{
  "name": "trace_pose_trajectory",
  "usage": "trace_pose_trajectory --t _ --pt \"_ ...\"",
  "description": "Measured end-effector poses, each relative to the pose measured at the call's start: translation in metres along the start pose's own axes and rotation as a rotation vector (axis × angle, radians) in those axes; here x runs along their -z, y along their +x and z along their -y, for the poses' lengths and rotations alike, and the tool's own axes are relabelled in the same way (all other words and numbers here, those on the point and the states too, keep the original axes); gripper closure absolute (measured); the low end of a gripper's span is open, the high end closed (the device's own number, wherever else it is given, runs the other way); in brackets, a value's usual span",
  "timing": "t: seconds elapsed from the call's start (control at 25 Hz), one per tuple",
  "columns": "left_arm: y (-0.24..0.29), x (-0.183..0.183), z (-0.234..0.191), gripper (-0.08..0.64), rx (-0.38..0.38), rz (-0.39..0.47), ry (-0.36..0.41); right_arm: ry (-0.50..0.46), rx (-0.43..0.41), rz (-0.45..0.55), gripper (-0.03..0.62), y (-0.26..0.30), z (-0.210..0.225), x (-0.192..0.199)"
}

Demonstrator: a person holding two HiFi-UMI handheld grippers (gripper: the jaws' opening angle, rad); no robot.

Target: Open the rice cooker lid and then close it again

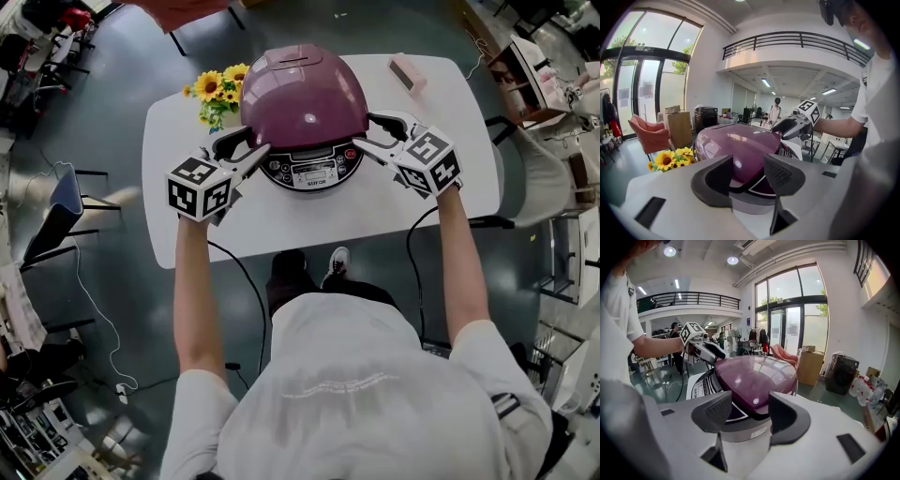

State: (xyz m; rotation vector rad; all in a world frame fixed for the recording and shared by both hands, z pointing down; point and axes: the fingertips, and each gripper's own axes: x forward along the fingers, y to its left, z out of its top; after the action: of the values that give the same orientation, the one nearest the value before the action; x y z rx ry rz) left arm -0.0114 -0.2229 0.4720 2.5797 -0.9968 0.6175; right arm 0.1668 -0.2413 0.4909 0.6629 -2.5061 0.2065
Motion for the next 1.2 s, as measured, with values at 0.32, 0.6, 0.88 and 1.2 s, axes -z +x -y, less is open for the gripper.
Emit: trace_pose_trajectory --t 0.32,0.6,0.88,1.2 --pt "0.006 0.012 0.002 0.341 -0.020 -0.067 0.025 -0.002 -0.015 -0.057 0.334 0.005 -0.003 0.010" --pt "0.007 0.014 0.000 0.347 -0.022 -0.063 0.008 0.031 -0.006 -0.046 0.360 0.006 0.001 0.011" --pt "0.007 0.013 -0.004 0.390 -0.037 -0.062 0.006 0.077 -0.022 -0.034 0.360 0.006 0.003 0.009" --pt "0.010 0.014 -0.001 0.395 -0.043 -0.088 0.065 0.149 -0.038 -0.014 0.364 0.007 0.005 0.008"
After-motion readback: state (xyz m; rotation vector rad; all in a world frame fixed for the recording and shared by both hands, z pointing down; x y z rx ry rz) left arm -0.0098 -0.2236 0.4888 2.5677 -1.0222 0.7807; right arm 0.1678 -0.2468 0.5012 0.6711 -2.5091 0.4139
